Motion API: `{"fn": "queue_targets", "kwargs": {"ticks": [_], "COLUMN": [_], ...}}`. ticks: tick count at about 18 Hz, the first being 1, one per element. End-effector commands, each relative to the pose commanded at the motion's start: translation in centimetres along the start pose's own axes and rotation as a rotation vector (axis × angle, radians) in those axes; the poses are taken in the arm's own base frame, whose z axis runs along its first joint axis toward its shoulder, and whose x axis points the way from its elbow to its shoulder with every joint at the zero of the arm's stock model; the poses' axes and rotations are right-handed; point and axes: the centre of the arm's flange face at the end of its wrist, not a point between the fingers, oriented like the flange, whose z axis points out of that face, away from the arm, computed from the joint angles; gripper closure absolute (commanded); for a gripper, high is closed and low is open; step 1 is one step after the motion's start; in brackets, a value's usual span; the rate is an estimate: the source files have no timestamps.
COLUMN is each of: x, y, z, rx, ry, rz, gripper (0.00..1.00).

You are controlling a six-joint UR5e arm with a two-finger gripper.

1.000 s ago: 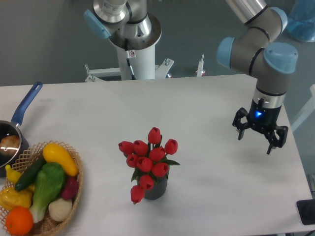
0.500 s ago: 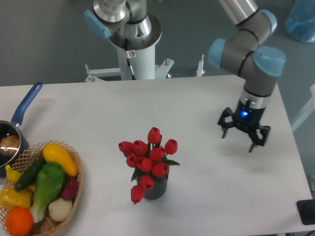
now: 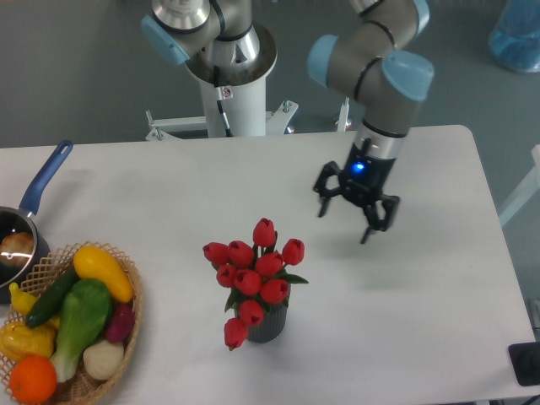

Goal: Pick up the flowers from the vase
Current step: 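Move the open gripper toward the red tulip bouquet in the vase, then lower the open gripper over the tulip stems above the vase rim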

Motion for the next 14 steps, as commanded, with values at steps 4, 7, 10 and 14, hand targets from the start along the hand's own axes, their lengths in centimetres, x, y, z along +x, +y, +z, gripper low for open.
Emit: {"fn": "queue_targets", "kwargs": {"ticks": [4,7,10,14], "x": [-0.3,-0.6,-0.8,-2.2], "y": [-1.3,-2.4,-2.8,-3.1], "z": [-0.4,-0.7,-0.8,-0.3], "rx": [0.057,0.136,0.207,0.248], "ry": [-0.003,0.005,0.019,0.031], "rz": [0.006,-0.012,-0.031,-0.043], "gripper": [0.00,0.00,0.00,0.00]}}
